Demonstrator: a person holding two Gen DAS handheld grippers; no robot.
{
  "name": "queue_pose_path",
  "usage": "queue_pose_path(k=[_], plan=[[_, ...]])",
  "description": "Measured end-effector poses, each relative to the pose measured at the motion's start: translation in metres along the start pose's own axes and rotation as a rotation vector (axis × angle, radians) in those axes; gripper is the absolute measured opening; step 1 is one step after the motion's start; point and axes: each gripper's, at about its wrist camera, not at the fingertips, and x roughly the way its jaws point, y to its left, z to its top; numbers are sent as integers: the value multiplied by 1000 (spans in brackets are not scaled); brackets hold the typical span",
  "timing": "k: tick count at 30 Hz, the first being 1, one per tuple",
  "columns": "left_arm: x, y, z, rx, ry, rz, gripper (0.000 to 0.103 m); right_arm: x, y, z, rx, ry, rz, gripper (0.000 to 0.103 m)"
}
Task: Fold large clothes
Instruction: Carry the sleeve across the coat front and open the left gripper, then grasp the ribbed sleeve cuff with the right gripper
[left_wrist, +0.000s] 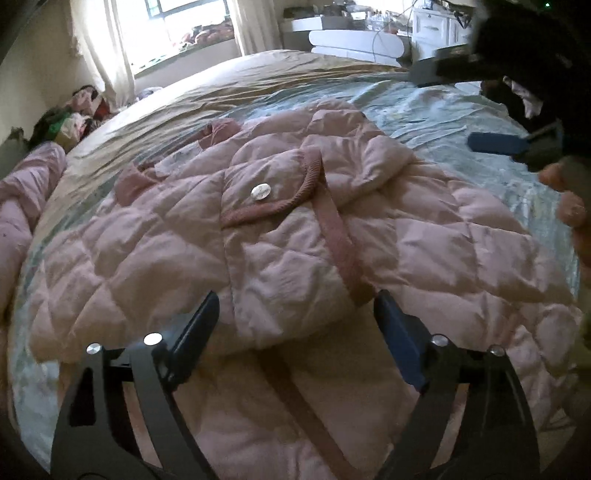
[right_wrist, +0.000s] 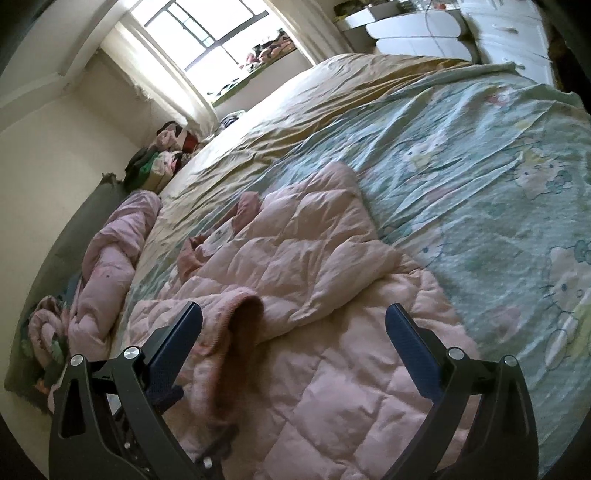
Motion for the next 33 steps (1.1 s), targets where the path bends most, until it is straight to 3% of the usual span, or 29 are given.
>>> queue_pose_path(k=[5, 7, 10, 15, 19, 22, 24, 25, 27, 30, 33], plan=[[-27, 23, -10, -105, -14, -71, 88, 17, 14, -1, 15, 67, 83, 99], [-39, 38, -12, -152, -29, -64, 94, 29, 23, -2, 19, 103, 128, 99], [-54, 64, -11, -213, -51, -30, 94, 53, 37, -4, 29, 161, 172, 99], [-78, 117, -13, -342, -98, 35, 94, 83, 47, -6, 56, 205, 172, 96], [-90, 157, -21, -459, -123, 67, 94, 101, 44, -6, 99, 233, 181, 73], [-99, 181, -29, -522, -137, 84, 94, 112, 39, -7, 123, 235, 175, 65], [-104, 190, -33, -544, -145, 94, 94, 117, 36, -9, 133, 237, 188, 45], [-106, 196, -35, -563, -151, 95, 94, 120, 34, -11, 133, 247, 185, 41], [-108, 206, -40, -596, -155, 97, 94, 123, 34, -16, 118, 247, 186, 16], [-107, 218, -45, -626, -151, 106, 94, 118, 45, -19, 47, 216, 196, 7], [-107, 228, -47, -654, -146, 105, 94, 104, 62, -14, -45, 161, 205, 6]])
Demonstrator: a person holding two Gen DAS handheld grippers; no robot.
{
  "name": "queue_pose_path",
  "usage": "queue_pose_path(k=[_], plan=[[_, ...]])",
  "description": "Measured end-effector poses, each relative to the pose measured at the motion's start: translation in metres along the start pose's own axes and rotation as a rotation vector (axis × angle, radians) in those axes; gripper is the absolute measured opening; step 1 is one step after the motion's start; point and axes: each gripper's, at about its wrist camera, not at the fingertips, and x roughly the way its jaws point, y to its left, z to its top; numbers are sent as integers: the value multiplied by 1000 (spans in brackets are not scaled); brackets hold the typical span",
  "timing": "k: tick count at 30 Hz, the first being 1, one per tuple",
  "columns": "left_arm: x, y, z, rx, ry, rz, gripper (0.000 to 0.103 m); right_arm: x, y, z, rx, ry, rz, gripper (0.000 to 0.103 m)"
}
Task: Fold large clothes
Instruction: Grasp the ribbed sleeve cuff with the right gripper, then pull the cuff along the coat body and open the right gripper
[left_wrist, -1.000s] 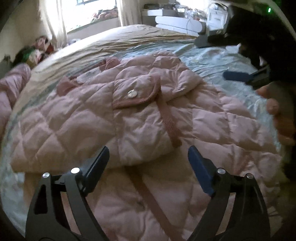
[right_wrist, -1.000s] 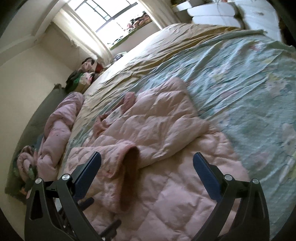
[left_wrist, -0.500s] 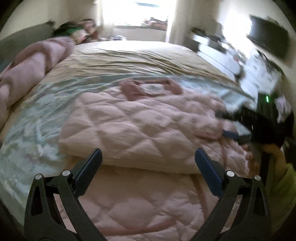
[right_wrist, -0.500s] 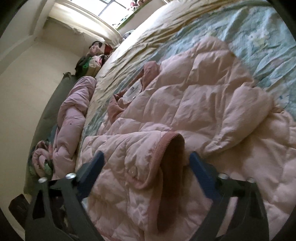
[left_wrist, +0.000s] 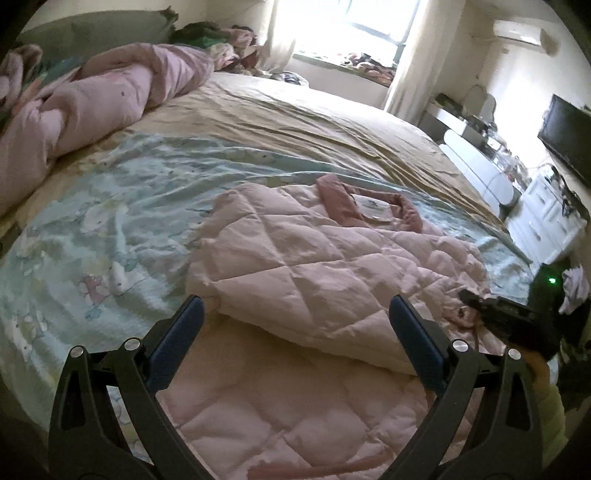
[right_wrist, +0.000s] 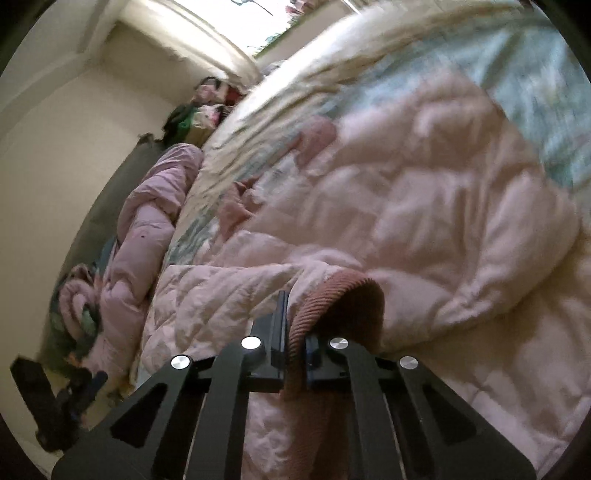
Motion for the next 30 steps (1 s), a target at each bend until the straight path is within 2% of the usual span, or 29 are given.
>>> queue_pose_path(k=[4, 9, 14, 17, 21, 30], plan=[[-3, 7, 11, -5, -9, 9, 94, -19, 34, 19, -121, -64, 15, 5], [-12, 13, 35, 13, -55, 29, 94, -51, 84, 66, -307, -163, 3, 5], [-12, 18, 61, 0, -90, 29, 94, -60, 102, 108, -425, -227, -69, 5], [6, 15, 69, 1, -60, 24, 94, -43, 92, 116, -422, -193, -123, 5], [33, 3, 70, 44, -10, 28, 94, -22, 75, 109, -405, -160, -189, 5], [88, -24, 54, 105, 95, 11, 94, -3, 40, 95, -313, -118, -229, 5]])
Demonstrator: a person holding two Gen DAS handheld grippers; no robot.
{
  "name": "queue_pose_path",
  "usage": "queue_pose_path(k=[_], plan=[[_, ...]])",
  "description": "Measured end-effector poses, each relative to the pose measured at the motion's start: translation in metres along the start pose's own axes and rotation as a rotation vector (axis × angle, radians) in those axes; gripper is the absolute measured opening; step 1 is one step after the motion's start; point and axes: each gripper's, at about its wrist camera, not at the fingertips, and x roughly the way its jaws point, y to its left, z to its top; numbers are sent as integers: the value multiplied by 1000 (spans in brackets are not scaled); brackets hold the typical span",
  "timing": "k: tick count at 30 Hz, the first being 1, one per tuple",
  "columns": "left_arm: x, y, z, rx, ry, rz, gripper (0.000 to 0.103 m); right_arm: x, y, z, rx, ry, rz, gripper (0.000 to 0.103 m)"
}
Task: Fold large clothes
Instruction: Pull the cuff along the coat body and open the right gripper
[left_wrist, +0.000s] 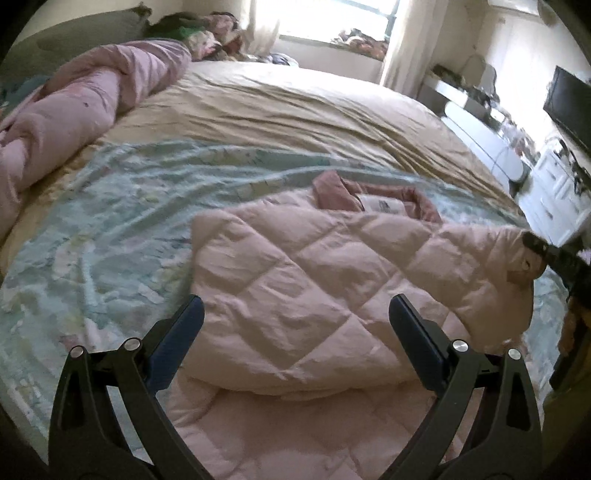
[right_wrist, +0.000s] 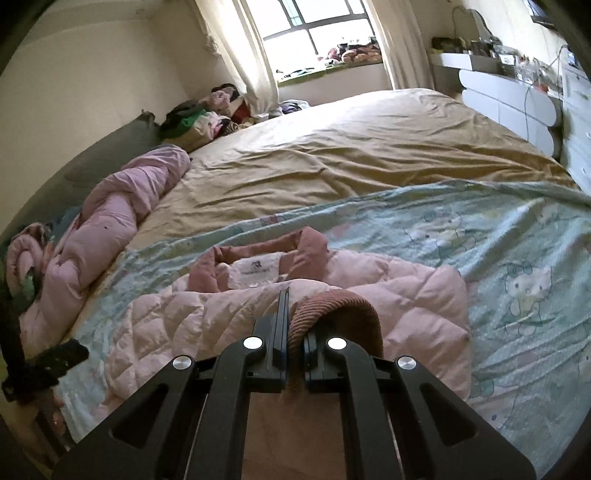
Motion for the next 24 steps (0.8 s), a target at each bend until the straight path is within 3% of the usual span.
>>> queue_pose_path(k=[18, 24], plan=[[53, -8, -25, 38, 128, 6, 94, -3, 4, 2, 22, 35, 8, 6], [68, -5, -33, 48, 165, 0, 94, 11, -2, -4, 43, 91, -60, 13]])
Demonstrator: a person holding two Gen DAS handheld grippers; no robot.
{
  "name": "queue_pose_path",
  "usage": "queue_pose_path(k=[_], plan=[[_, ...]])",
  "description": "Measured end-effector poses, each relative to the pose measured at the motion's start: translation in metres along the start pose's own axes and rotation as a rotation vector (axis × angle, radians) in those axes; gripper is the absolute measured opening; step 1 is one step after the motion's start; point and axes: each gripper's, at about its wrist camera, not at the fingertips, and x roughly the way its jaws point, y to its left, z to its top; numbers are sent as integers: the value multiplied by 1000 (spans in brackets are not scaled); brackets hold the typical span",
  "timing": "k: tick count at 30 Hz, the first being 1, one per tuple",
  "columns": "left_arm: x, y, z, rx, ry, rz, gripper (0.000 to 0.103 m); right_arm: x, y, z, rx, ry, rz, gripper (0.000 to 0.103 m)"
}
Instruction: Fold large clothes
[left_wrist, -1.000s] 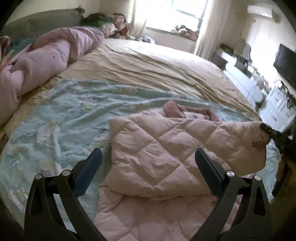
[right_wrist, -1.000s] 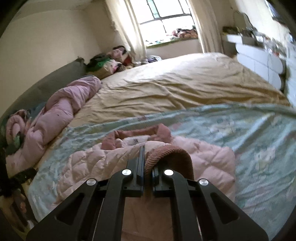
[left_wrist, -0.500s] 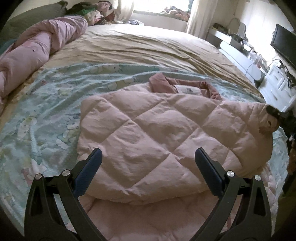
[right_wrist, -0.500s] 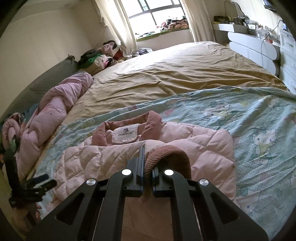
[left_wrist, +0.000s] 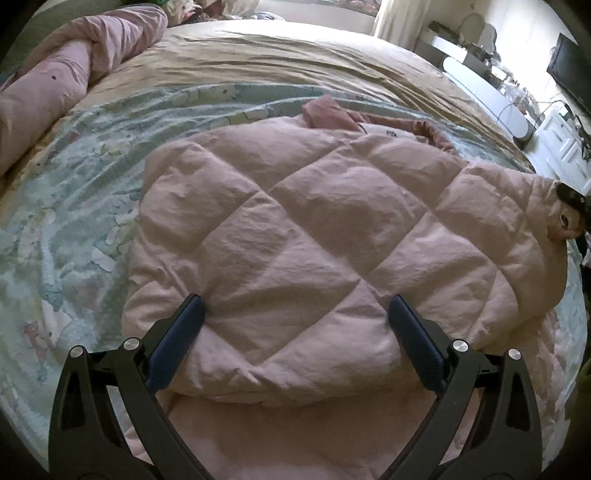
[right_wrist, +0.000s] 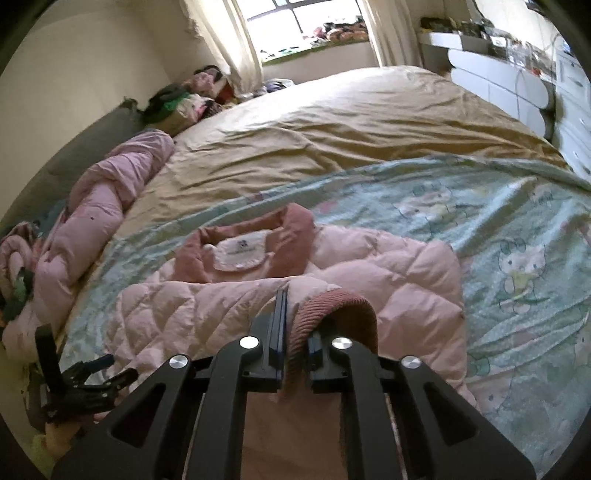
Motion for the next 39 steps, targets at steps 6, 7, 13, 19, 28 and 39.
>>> queue_pose_path(k=[6, 7, 13, 19, 28, 39], plan=[[9, 6, -4, -19, 17, -10, 95, -13, -10, -7, 51, -25, -8, 39], [10, 6, -4, -19, 16, -11, 95, -17, -12, -7, 54, -36, -13, 39], [11, 6, -5, -21, 13, -12, 95, -46, 4, -12, 3, -128, -33, 53], [11, 6, -6, -19, 13, -13, 95, -20, 58, -29, -184, -72, -58, 71], [11, 6, -5, -22, 8, -13, 95, 40, 93, -50, -281, 93, -106, 78], [13, 7, -3, -15, 7, -2, 95, 97, 83, -76, -278, 192, -157, 95]])
